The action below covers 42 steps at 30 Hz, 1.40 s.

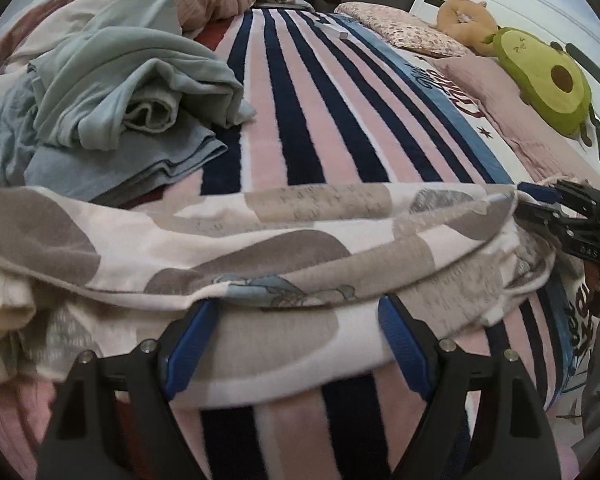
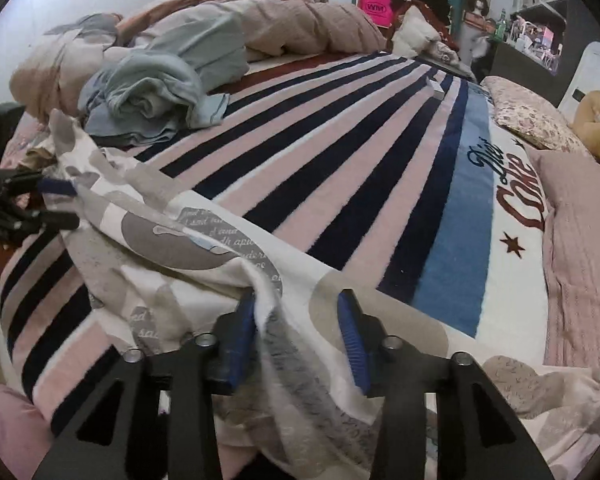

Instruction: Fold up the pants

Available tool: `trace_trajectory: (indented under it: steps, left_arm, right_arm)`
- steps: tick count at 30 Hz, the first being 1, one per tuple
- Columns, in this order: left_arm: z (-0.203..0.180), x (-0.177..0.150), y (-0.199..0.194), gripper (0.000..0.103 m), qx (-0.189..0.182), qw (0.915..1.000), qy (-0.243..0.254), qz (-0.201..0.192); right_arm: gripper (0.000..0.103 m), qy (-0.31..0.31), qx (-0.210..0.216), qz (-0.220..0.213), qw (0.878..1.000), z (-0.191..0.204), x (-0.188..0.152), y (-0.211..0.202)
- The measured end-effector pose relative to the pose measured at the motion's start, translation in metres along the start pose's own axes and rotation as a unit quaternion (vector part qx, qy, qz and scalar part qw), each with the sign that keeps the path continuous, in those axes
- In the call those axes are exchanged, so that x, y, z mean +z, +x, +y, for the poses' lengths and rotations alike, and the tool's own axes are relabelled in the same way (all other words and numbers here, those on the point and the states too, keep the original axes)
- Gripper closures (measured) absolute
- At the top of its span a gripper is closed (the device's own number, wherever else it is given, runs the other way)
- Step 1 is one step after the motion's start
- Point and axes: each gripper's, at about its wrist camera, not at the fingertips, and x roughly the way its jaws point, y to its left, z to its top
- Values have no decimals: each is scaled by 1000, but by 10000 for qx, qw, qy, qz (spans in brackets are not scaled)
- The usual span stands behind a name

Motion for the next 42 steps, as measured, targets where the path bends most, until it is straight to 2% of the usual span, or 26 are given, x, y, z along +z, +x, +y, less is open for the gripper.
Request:
trace_trajectory:
  steps: [5, 8, 13, 14, 15, 17, 18, 20, 23, 27, 31, 37, 39, 42]
  left_arm:
    - [7, 23, 12, 23, 357, 9993, 78, -40]
    - [10, 35, 20, 23, 444, 9989, 101, -90]
    - [15, 53, 38, 23, 628, 9976, 4, -282]
    - [16, 57, 42, 23, 713, 9968, -16, -371]
    - [18, 60, 46, 23, 818, 9955, -44, -470]
    - [22, 65, 49, 23, 903, 9941, -143, -588]
    - [23, 66, 46, 23, 888, 9937, -178, -653]
    - [18, 63, 34, 23, 803, 9932, -67, -838]
    - [10, 53, 11, 23, 671, 9933, 151, -934]
    - [-3, 37, -9, 23, 263, 9959, 294, -818]
    - [-16, 20, -10, 23, -81, 9979, 317, -562]
    - [-33, -1, 4, 23, -142, 9984, 485, -255]
    - [-37, -5, 8, 23, -163, 9982, 546, -180]
    - [-38, -3, 12, 23, -131, 9981, 567, -191]
  right_arm:
    - [65, 195, -28, 13, 9998, -11, 4, -1]
    - [64, 420, 162, 39, 9990, -21, 6, -1]
    - [63, 413, -113, 109, 9990, -31, 6, 2]
    - [63, 415, -248, 110, 9988, -33, 6, 2]
    - [63, 351, -589, 93, 9976, -36, 7, 4]
    - [63, 227, -1011, 78, 9946, -42, 7, 4]
    - [63, 247, -959, 71, 9951, -45, 7, 2]
    - [63, 364, -537, 41, 9979, -52, 6, -11]
    - [60, 189, -500, 66, 9986, -54, -2, -32]
    - [58, -166, -470, 471, 9976, -48, -24, -45]
    - [59, -372, -507, 959, 9934, -39, -47, -38]
    - [59, -267, -405, 1010, 9937, -42, -66, -47]
    - [60, -278, -489, 1044, 9929, -43, -71, -50]
    - [60, -661, -1288, 1202, 9821, -42, -80, -46]
